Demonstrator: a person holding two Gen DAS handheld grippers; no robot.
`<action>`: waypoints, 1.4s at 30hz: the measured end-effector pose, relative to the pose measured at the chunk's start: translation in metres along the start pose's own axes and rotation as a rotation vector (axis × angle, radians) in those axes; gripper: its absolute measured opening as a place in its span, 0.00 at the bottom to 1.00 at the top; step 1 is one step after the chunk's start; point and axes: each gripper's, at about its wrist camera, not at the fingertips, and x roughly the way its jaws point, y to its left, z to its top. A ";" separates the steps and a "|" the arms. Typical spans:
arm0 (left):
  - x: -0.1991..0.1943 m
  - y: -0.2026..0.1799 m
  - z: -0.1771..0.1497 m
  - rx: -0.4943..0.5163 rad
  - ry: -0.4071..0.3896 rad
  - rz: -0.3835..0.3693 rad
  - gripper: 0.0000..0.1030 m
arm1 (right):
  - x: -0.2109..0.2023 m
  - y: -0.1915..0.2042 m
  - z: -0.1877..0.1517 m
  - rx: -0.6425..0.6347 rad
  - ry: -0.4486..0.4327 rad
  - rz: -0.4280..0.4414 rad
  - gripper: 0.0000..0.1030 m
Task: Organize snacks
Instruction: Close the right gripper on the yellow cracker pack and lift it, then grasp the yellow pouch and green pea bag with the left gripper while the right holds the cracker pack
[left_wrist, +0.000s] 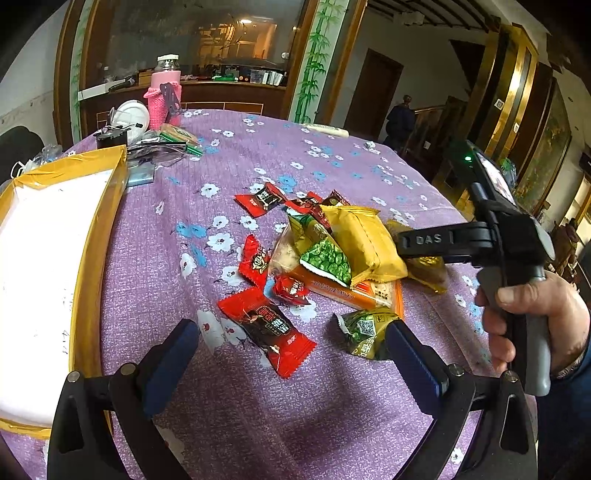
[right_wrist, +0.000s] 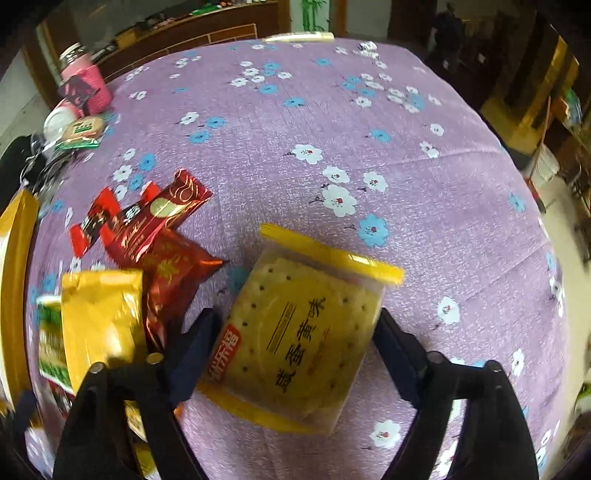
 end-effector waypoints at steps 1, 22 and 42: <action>0.001 0.001 0.001 -0.003 0.002 0.000 0.99 | -0.001 -0.001 0.000 -0.002 -0.005 0.008 0.76; 0.010 -0.001 0.002 0.000 0.038 0.026 0.99 | 0.005 -0.002 0.011 -0.050 -0.173 0.096 0.74; -0.003 -0.013 0.032 0.005 0.086 -0.010 0.99 | -0.007 -0.041 0.013 0.143 -0.154 0.285 0.79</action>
